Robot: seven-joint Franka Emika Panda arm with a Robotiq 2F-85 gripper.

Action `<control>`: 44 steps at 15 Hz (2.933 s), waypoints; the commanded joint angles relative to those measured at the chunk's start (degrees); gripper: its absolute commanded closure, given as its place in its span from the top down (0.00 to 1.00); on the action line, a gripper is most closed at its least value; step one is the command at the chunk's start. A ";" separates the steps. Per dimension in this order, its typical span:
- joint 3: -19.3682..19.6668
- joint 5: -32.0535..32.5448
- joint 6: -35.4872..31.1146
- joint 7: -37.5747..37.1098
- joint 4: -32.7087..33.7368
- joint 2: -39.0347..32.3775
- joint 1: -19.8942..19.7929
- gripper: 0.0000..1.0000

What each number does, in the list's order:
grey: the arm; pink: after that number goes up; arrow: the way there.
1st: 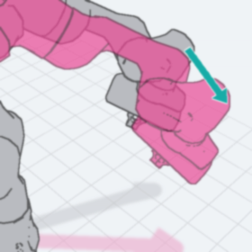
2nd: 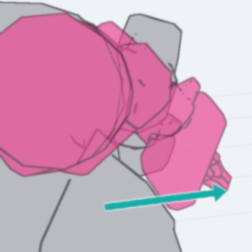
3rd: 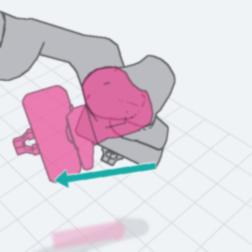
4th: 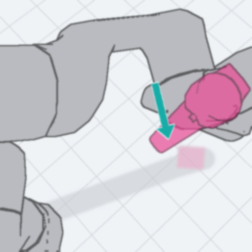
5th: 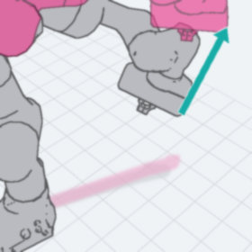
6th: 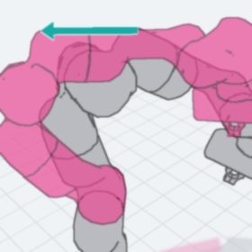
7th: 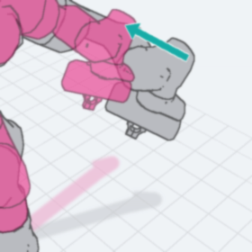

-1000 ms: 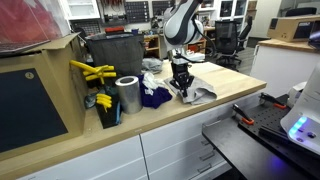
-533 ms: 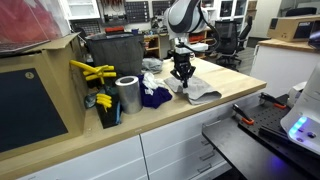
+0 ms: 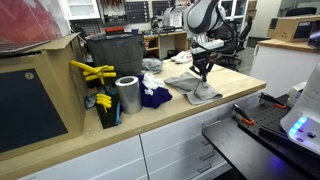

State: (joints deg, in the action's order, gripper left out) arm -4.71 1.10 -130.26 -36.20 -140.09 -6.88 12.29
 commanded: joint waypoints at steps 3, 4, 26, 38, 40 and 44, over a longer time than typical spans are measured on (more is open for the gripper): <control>2.14 7.13 -0.49 -11.12 -3.68 3.80 -2.77 0.00; 2.36 8.05 -0.34 -12.77 -3.94 4.18 -3.29 0.00; 12.17 29.01 1.91 -35.45 -13.03 7.61 -16.76 0.00; 10.03 26.89 1.78 -39.16 -13.16 8.77 -16.51 0.72; 8.49 22.86 0.12 -33.89 -12.61 8.96 -15.56 0.87; 6.36 18.37 -3.24 -21.22 -9.00 6.68 -14.04 1.00</control>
State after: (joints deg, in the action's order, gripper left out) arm 2.40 21.99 -131.89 -65.78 -151.37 0.51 -2.50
